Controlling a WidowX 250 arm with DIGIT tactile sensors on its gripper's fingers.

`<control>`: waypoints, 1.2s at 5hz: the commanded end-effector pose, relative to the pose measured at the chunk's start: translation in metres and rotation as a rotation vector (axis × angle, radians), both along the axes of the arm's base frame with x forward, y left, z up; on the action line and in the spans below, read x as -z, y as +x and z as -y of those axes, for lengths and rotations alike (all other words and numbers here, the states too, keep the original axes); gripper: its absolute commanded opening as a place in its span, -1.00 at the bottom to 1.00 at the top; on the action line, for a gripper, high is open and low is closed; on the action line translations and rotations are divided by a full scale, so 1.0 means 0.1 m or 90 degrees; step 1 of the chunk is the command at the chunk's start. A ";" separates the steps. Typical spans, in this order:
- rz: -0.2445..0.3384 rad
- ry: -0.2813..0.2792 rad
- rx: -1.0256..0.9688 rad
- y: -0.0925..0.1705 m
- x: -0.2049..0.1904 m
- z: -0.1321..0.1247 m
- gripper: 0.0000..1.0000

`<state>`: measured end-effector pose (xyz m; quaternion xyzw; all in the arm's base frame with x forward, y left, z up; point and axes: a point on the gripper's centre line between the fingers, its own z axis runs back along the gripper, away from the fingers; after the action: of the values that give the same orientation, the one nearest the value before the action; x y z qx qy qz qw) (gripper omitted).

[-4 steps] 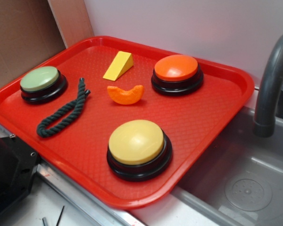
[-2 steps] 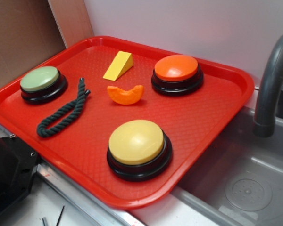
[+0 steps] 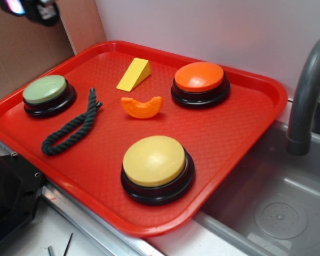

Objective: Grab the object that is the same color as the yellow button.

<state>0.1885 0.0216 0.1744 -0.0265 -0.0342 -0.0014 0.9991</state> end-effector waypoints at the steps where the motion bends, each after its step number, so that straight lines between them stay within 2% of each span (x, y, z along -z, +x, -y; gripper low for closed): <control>1: 0.080 0.061 -0.022 0.82 0.45 -0.34 1.00; 4: 0.080 0.061 -0.022 0.82 0.45 -0.34 1.00; 5: 0.094 0.052 -0.058 0.96 0.62 -0.34 1.00; 6: 0.127 0.037 -0.113 1.00 0.72 -0.34 1.00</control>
<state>0.2830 0.0523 0.0889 0.0029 -0.1152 0.0829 0.9899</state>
